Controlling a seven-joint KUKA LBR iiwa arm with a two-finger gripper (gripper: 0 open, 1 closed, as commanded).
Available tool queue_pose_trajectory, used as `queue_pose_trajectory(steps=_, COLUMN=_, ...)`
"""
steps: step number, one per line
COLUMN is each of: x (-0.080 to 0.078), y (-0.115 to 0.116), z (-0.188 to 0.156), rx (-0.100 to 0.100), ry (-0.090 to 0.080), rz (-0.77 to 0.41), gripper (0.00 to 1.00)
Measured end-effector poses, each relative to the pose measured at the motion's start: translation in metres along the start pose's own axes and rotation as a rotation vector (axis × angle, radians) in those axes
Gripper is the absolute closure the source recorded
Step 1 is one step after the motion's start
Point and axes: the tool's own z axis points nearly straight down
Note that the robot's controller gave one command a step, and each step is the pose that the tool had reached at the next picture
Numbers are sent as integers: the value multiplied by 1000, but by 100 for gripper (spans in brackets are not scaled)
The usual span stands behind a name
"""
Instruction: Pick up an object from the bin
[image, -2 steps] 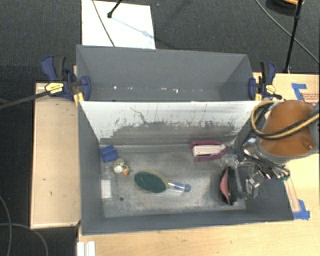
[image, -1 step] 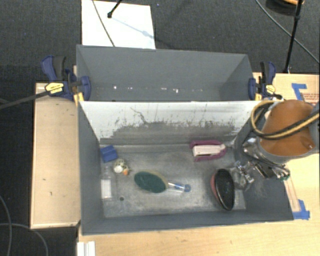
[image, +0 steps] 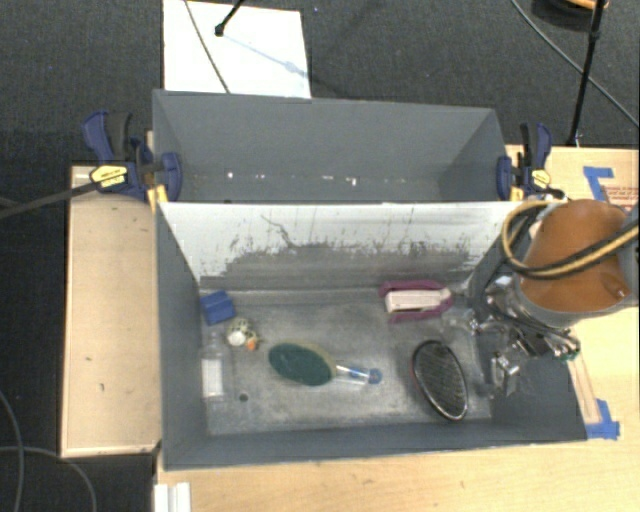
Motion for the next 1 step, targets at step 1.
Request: queue_pose_trajectory(steps=1, x=8, y=75, z=-1, rx=1, ry=-6, rz=-247, gripper=0)
